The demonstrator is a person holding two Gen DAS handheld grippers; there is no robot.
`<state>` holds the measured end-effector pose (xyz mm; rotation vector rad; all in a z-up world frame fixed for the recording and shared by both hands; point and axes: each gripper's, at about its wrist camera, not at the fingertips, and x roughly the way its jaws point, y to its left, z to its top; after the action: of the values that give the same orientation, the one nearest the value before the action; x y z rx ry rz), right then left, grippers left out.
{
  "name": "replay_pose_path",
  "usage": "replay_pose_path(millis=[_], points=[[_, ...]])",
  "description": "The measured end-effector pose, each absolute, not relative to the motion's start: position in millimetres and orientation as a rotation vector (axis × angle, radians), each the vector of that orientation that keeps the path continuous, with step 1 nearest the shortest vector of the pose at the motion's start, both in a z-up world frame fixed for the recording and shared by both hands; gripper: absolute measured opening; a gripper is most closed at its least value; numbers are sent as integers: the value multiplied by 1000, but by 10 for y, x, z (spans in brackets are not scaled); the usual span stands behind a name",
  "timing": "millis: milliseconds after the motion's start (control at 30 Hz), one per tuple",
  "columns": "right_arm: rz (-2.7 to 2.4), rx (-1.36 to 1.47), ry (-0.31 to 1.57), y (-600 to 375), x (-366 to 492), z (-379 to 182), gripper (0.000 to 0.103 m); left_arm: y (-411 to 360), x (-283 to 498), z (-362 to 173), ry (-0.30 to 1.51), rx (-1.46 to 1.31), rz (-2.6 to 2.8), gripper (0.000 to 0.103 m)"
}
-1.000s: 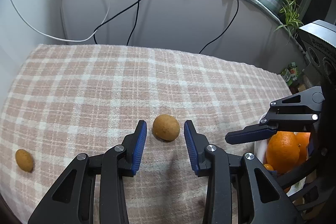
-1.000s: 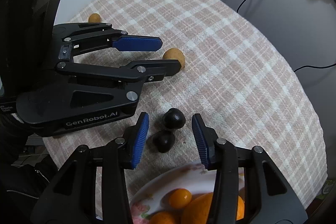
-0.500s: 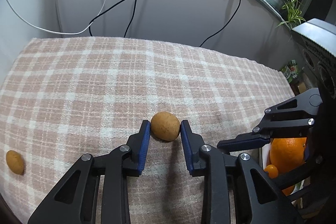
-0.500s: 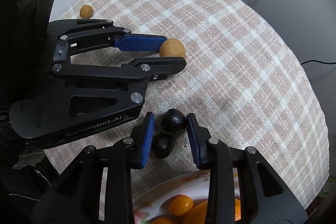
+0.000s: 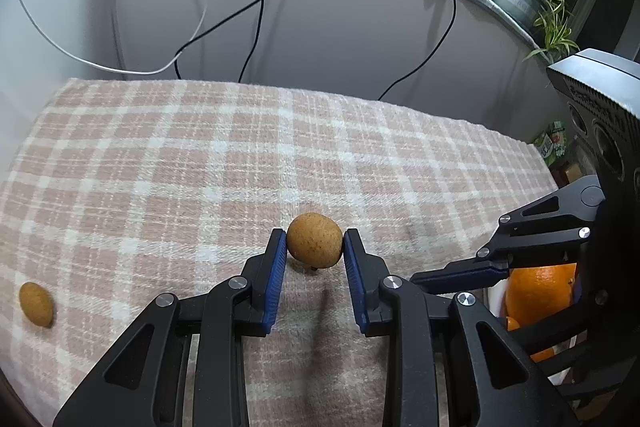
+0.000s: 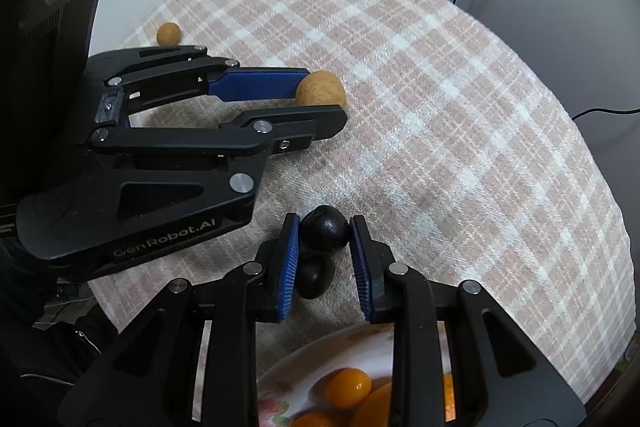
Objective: Organize fruits
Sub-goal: 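Close the left gripper on a brown round fruit while the right grasps a dark plum, then carry the brown fruit in the left gripper while the right carries the plum over the plate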
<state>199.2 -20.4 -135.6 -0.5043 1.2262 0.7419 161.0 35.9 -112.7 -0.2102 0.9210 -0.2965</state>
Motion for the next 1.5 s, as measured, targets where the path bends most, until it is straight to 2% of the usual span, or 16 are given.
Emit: replay_pose_path(millis=[600, 1500], points=[[739, -389, 1132, -724, 1771, -792, 26, 152, 1195, -870, 860, -210, -335, 27], [675, -347, 1121, -1201, 1609, -839, 26, -620, 658, -743, 860, -118, -481, 27]])
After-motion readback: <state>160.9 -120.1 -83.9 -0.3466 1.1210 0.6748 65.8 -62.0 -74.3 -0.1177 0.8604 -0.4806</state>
